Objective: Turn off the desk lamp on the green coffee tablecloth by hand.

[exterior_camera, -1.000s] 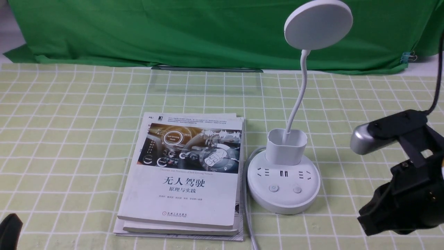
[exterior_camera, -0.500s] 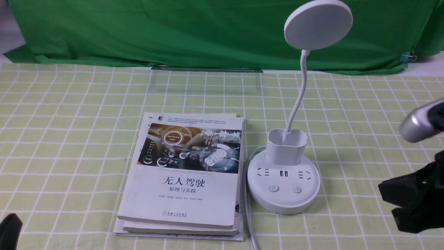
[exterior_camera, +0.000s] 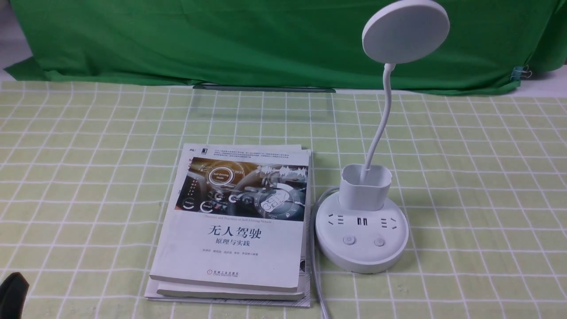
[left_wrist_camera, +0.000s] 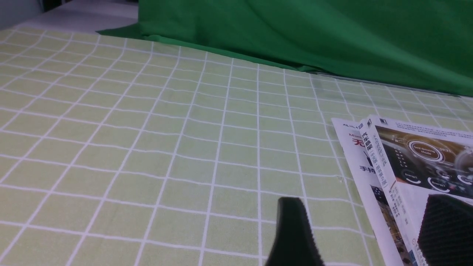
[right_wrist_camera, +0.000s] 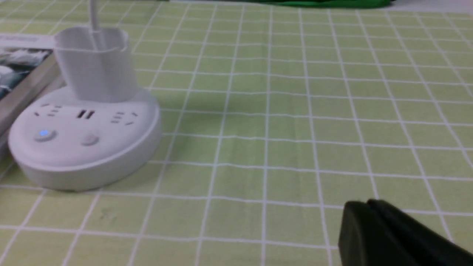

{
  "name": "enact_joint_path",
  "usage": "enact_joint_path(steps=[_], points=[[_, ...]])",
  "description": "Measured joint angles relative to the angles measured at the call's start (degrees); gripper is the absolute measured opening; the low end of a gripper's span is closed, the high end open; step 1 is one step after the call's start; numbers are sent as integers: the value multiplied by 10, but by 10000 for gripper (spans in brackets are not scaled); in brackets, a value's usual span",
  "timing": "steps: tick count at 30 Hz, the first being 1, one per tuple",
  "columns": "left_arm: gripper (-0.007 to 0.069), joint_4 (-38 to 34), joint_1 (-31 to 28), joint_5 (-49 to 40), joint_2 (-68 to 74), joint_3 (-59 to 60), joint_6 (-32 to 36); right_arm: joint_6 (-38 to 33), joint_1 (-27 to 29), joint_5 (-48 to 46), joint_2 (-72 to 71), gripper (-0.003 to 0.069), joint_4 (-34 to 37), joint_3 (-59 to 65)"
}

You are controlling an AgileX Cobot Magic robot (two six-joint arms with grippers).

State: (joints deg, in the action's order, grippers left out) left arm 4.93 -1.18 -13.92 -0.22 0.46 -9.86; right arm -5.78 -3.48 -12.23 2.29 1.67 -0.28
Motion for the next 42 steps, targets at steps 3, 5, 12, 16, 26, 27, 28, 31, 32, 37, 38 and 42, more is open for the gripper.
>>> enact_joint_path(steps=[3,5,12,16,26,27,28,31,32,37,38,42], points=[[410,0,0,0,0,0,0,-3,18,5,-18,41,0,6],[410,0,0,0,0,0,0,-13,27,-5,-22,41,-1,7],[410,0,0,0,0,0,0,-41,28,-12,-22,41,-1,8],[410,0,0,0,0,0,0,-42,23,-13,-22,41,-1,8],[410,0,0,0,0,0,0,-42,23,-14,-22,43,-1,8],[410,0,0,0,0,0,0,-42,23,-14,-22,44,-1,8],[410,0,0,0,0,0,0,-42,23,-14,-22,46,-1,8],[410,0,0,0,0,0,0,-42,23,-14,-22,49,-1,8],[410,0,0,0,0,0,0,-42,23,-14,-22,51,-1,8],[410,0,0,0,0,0,0,-42,23,-14,-22,57,-1,8],[410,0,0,0,0,0,0,-42,23,-14,-22,59,-1,8],[410,0,0,0,0,0,0,-42,23,-14,-22,69,-1,8]])
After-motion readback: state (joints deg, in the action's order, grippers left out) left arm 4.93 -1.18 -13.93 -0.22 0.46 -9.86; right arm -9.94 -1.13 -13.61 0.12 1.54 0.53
